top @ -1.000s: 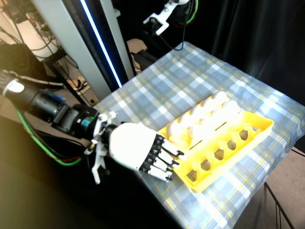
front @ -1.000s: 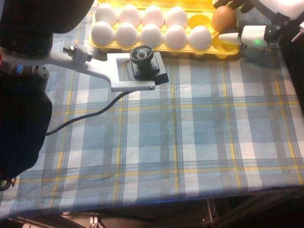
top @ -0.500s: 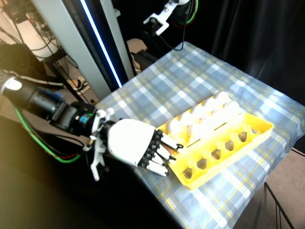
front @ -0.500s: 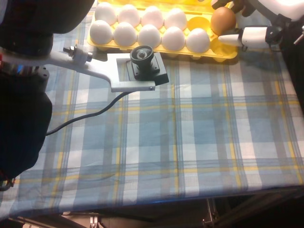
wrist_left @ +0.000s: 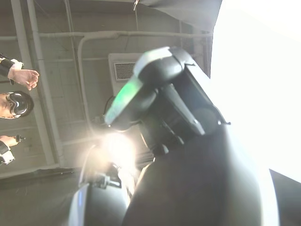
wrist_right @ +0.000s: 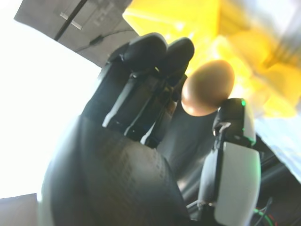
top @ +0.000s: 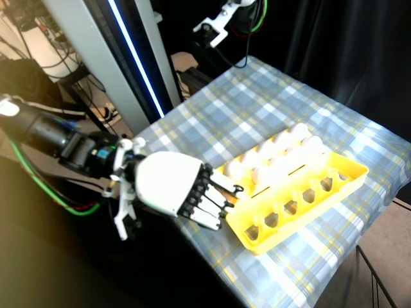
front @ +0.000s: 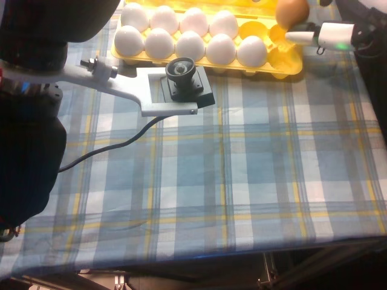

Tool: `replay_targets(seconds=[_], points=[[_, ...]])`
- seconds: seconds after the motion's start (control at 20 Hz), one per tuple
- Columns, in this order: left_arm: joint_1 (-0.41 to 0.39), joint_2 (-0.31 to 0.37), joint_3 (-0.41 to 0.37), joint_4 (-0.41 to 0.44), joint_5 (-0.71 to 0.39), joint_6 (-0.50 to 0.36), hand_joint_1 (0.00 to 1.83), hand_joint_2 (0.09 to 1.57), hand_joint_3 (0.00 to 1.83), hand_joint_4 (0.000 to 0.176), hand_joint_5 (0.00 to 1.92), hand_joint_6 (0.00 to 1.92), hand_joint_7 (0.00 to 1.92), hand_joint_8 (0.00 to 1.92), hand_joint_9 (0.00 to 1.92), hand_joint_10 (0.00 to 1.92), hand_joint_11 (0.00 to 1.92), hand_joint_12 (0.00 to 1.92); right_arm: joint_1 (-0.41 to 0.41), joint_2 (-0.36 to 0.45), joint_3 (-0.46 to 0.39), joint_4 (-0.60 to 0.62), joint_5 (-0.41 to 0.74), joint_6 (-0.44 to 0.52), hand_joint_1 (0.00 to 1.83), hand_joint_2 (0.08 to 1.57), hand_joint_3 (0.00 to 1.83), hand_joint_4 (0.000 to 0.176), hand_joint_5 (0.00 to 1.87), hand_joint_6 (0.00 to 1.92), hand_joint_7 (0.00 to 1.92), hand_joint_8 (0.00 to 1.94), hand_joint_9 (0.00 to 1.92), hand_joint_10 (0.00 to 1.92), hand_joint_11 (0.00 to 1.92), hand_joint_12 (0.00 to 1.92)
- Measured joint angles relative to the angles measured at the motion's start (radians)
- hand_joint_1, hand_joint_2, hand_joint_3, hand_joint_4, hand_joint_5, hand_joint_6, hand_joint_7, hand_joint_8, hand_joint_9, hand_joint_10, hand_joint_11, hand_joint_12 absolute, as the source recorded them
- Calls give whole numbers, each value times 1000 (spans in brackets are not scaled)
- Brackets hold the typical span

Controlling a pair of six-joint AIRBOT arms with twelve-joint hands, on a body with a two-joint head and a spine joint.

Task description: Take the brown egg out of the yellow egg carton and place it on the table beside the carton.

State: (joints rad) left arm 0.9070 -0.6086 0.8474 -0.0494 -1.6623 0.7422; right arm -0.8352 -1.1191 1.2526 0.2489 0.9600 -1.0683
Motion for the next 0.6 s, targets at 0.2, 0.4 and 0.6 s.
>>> replay_targets(seconds=[0.2,0.4,0.6], points=[[0,0,0,0,0,0,148,1165,2,0,894,1921,1213,1921,1275,1921,964,1921,0,33,-50,-30,38,0,1089,1079,1,39,1055,852,1154,1,1160,336,801,1228],[0,0,0,0,0,0,129,1167,1,0,868,1921,1214,1921,1253,1921,993,1921,-2,76,-120,-80,85,0,1064,1082,0,98,1046,867,1179,5,1158,37,678,938],[0,0,0,-2,-1,0,113,1176,2,0,844,1921,1176,1921,1217,1921,1016,1921,-85,130,-208,-103,206,0,1018,1102,1,175,992,952,1070,1,875,0,408,690]])
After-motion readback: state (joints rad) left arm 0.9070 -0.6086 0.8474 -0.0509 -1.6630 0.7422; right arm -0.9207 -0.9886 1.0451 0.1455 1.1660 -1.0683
